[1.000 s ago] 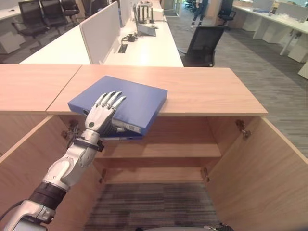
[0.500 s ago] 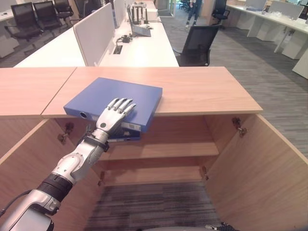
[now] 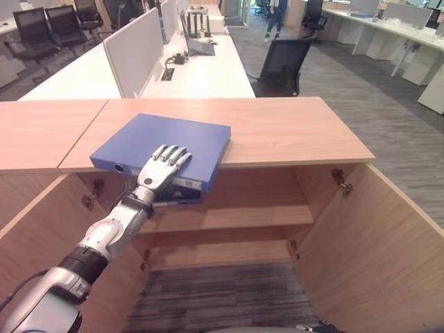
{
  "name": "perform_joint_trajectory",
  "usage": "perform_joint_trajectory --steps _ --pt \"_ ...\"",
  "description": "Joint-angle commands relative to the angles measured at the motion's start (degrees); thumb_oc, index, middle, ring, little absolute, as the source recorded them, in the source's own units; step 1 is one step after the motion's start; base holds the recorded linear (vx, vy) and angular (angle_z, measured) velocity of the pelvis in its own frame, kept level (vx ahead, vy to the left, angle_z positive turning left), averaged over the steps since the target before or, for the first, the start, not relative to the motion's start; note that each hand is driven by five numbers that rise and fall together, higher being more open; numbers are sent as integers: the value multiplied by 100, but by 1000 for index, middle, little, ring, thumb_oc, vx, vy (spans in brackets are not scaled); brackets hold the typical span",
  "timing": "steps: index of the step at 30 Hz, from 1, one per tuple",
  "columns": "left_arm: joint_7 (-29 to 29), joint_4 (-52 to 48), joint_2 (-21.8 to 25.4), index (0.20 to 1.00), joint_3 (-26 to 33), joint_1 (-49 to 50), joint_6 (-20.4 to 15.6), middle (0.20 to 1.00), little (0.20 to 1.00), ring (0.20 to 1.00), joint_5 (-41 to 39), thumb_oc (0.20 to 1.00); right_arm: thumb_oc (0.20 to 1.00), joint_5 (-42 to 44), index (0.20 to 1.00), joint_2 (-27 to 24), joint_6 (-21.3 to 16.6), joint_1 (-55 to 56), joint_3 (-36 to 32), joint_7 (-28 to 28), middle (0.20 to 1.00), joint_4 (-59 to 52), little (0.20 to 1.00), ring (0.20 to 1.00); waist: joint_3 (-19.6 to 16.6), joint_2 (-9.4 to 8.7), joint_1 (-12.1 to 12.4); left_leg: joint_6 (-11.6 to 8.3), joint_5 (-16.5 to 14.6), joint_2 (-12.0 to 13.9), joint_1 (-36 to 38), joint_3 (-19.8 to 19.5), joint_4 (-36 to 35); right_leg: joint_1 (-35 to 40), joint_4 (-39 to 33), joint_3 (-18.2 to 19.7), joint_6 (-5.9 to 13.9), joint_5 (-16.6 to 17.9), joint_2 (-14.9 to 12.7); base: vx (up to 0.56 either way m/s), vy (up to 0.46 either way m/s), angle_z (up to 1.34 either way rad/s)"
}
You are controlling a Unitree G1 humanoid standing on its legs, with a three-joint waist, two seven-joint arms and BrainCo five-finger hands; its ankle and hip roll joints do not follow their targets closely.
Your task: Put the empty folder in the office cabinet
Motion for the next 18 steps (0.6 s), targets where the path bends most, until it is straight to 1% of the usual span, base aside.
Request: perform_joint_trajectory --steps 1,3,8,13,16,17,18 --pt "137 555 -10 200 31 -712 337 200 200 200 354 200 1000 -130 1000 -126 -47 -415 368 -85 1000 364 1000 1000 81 -110 63 232 -835 -230 112 -24 73 50 249 -340 435 95 -399 0 0 0" --pt "181 890 -158 200 -74 -832 502 200 200 200 536 200 1000 -139 1000 -119 -46 -413 405 -100 1000 381 1000 1000 79 -118 30 234 -840 -222 120 -26 73 49 246 -333 428 84 -397 -2 -6 -3" --pt "166 1181 -258 200 -247 -974 560 200 200 200 616 200 1000 -137 1000 -110 -48 -407 448 -109 1000 415 1000 1000 86 -115 6 235 -845 -216 133 -10 73 46 243 -321 426 77 -393 1 0 -1" --pt "185 1274 -293 200 -249 -1010 582 200 200 200 560 200 1000 -123 1000 -75 -52 -383 462 -109 1000 432 1000 1000 92 -125 5 238 -852 -217 146 9 73 45 246 -305 423 73 -391 4 -1 -6" --pt "170 1001 -284 200 -122 -934 524 200 200 200 438 200 1000 -59 1000 -52 -50 -361 432 -80 1000 430 1000 1000 103 -133 12 238 -855 -222 158 -6 73 54 245 -323 418 57 -386 4 1 -1" --pt "190 339 -298 200 189 -700 358 200 200 200 190 200 1000 39 1000 -2 -37 -343 342 -41 1000 407 1000 1000 130 -153 64 241 -857 -225 153 -20 73 59 244 -343 417 59 -390 0 0 0" --pt "184 -87 -314 200 440 -457 248 200 200 200 11 200 1000 110 1000 36 -31 -334 289 -27 1000 381 1000 1000 144 -165 89 241 -854 -225 148 -32 73 59 243 -344 413 60 -390 0 0 0"
